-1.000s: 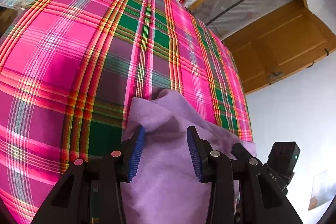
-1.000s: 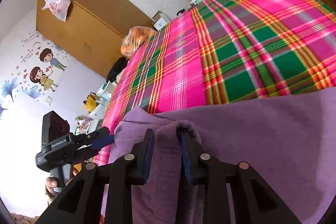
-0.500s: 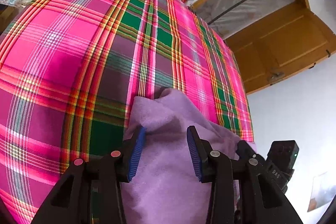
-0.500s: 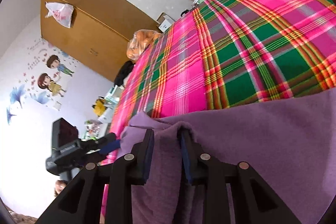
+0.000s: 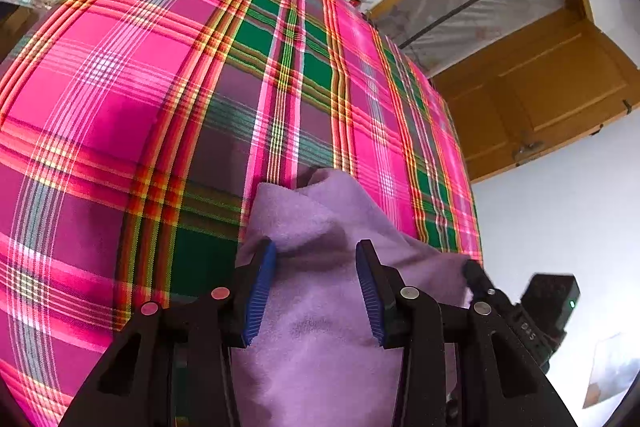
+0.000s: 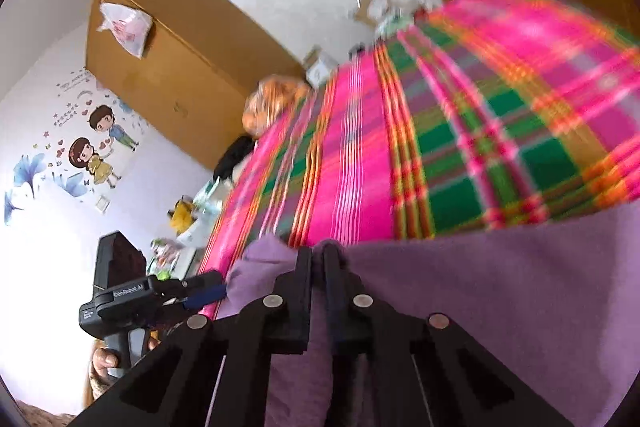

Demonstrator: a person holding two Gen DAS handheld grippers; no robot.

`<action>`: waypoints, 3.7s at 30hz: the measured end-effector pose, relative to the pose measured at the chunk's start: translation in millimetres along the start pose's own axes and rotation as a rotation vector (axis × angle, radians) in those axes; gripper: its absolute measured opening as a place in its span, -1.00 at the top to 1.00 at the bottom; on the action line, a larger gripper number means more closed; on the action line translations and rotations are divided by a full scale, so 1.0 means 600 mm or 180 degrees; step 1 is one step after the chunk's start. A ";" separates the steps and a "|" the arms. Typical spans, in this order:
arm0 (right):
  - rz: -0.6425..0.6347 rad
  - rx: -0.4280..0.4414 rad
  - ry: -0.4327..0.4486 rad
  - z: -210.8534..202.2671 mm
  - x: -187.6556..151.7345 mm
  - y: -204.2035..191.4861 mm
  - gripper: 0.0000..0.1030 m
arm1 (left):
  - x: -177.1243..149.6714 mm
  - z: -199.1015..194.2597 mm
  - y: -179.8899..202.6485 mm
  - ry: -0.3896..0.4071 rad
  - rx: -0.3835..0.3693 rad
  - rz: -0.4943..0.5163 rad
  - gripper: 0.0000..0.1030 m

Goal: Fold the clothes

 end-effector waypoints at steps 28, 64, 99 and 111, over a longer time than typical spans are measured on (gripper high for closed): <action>-0.1469 -0.0556 -0.0471 0.016 -0.147 -0.114 0.67 | -0.022 -0.015 0.029 -0.0083 -0.0100 0.0451 0.16; -0.1982 -0.0152 -0.0833 0.039 -0.285 -0.243 0.16 | -0.013 -0.054 -0.061 -0.0009 0.0198 0.0125 0.16; -0.2676 -0.1080 -0.0554 0.056 -0.363 -0.266 0.64 | -0.084 -0.060 -0.077 -0.0304 0.0019 -0.0093 0.16; -0.2615 -0.0918 -0.0334 0.024 -0.351 -0.289 0.66 | -0.077 -0.038 -0.058 -0.0408 -0.0196 -0.0204 -0.06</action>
Point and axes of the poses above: each gripper's, at about its wrist camera, not at the fingertips, and z roughly the way its jaws point, y to its right, x to its top, the point moved 7 cm from there along z, roughly the way its jaws point
